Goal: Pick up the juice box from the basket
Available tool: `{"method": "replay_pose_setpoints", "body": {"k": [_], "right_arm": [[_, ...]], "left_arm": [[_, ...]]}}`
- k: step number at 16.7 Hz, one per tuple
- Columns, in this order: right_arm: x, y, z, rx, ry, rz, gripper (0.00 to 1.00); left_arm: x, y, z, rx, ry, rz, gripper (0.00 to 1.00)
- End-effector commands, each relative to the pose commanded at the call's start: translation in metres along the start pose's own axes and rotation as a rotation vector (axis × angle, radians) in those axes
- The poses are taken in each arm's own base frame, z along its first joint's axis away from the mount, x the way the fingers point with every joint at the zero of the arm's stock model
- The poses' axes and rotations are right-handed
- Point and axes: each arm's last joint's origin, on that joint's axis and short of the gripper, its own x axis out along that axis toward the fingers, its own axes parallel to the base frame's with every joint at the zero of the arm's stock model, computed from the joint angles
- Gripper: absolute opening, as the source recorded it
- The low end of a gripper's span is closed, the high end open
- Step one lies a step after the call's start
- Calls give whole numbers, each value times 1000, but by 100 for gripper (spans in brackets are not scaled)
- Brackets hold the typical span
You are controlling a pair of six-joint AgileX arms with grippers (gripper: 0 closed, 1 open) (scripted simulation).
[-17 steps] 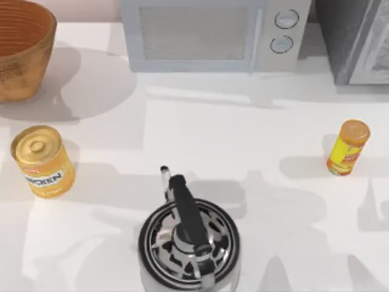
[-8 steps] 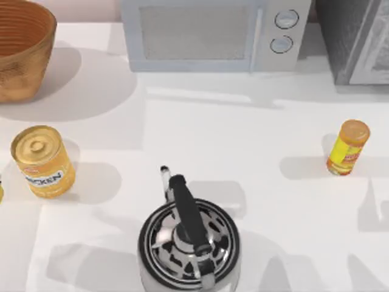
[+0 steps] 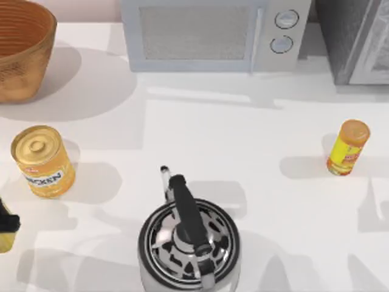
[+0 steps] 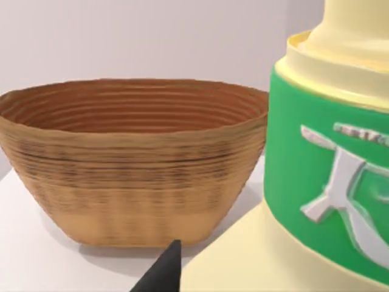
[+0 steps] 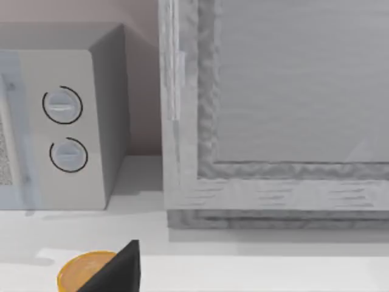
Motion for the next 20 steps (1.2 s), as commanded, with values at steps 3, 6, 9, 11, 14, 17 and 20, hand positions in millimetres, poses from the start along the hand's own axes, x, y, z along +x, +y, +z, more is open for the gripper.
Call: {"method": "replay_pose_setpoints", "body": {"k": [3, 6, 9, 11, 14, 17, 20], "right_arm": [[0, 0, 0, 0, 0, 0, 100], [0, 0, 0, 0, 0, 0, 100], [0, 0, 0, 0, 0, 0, 100], [0, 0, 0, 0, 0, 0, 100], [0, 0, 0, 0, 0, 0, 100], [0, 0, 0, 0, 0, 0, 100], [0, 0, 0, 0, 0, 0, 100]], "left_arm": [[0, 0, 0, 0, 0, 0, 0], [1, 0, 1, 3, 1, 9, 0], [5, -1, 7, 7, -6, 63, 0], [10, -3, 13, 11, -13, 126, 0], [22, -7, 22, 13, -22, 248, 0], [36, -14, 28, 13, -26, 390, 0], [49, -24, 30, 11, -24, 530, 0]]}}
